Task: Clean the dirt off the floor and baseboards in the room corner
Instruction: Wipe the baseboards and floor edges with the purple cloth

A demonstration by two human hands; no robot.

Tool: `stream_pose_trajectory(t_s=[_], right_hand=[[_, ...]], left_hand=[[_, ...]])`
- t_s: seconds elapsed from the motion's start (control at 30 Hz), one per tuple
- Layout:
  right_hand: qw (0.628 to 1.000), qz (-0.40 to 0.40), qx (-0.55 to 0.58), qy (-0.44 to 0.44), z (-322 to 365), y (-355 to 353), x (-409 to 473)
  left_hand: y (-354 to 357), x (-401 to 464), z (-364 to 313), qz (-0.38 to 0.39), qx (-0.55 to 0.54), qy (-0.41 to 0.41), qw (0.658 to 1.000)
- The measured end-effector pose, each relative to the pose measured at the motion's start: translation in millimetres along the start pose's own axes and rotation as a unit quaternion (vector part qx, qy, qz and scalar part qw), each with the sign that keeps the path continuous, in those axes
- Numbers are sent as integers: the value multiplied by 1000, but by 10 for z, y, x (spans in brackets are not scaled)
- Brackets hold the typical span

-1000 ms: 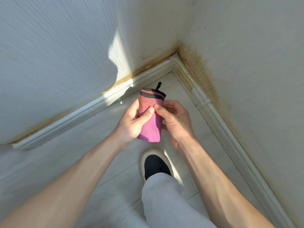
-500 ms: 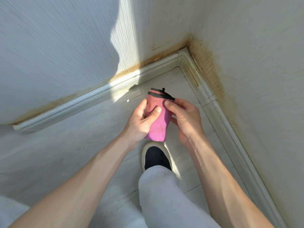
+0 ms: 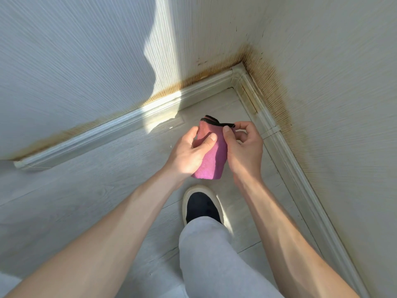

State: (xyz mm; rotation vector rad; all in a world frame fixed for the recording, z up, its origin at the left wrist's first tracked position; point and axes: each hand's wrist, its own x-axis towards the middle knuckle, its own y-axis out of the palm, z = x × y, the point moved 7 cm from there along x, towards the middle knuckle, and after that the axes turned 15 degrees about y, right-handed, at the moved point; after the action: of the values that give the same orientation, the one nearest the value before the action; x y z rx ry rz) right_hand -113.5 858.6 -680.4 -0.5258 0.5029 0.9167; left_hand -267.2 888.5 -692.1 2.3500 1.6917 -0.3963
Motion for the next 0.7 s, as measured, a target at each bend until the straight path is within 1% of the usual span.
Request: stream_pose_trajectory(t_s=[0.07, 0.1, 0.17, 0.2, 0.27, 0.33, 0.37, 0.43, 0.47, 0.57, 0.6, 0.63, 0.7], right_hand=[[1000, -5, 3, -6, -11, 12, 24], [1000, -12, 13, 7, -35, 19, 40], [997, -6, 21, 79, -127, 58, 76], [991, 24, 20, 128, -187, 119, 83], [968, 135, 48, 206, -280, 283, 63], [924, 242, 124, 268, -304, 426, -46], [908, 268, 155, 281, -298, 457, -85], [903, 267, 200, 271, -284, 452, -104], [908, 249, 224, 253, -277, 428, -98], [944, 146, 224, 194, -284, 301, -66], [947, 130, 227, 187, -307, 285, -66], [942, 135, 235, 195, -329, 293, -88], [925, 203, 228, 225, -339, 350, -181]], left_hand=[[-18, 30, -62, -17, 42, 16, 999], [-29, 40, -84, -26, 48, 25, 998], [-27, 51, -83, -35, 25, 22, 999], [-18, 44, -80, -38, 0, 15, 999], [-10, 35, -44, -41, -43, -7, 998], [-22, 27, -19, -44, -58, -12, 997], [-30, 24, -29, -43, -62, -3, 997], [-46, 24, -55, -39, -54, 19, 998], [-63, 21, -63, -41, -35, 29, 998], [-109, 29, -41, -57, 54, 48, 996], [-116, 34, -26, -64, 70, 46, 994], [-120, 40, -24, -73, 73, 47, 994], [-74, 44, 1, -72, 36, 46, 996]])
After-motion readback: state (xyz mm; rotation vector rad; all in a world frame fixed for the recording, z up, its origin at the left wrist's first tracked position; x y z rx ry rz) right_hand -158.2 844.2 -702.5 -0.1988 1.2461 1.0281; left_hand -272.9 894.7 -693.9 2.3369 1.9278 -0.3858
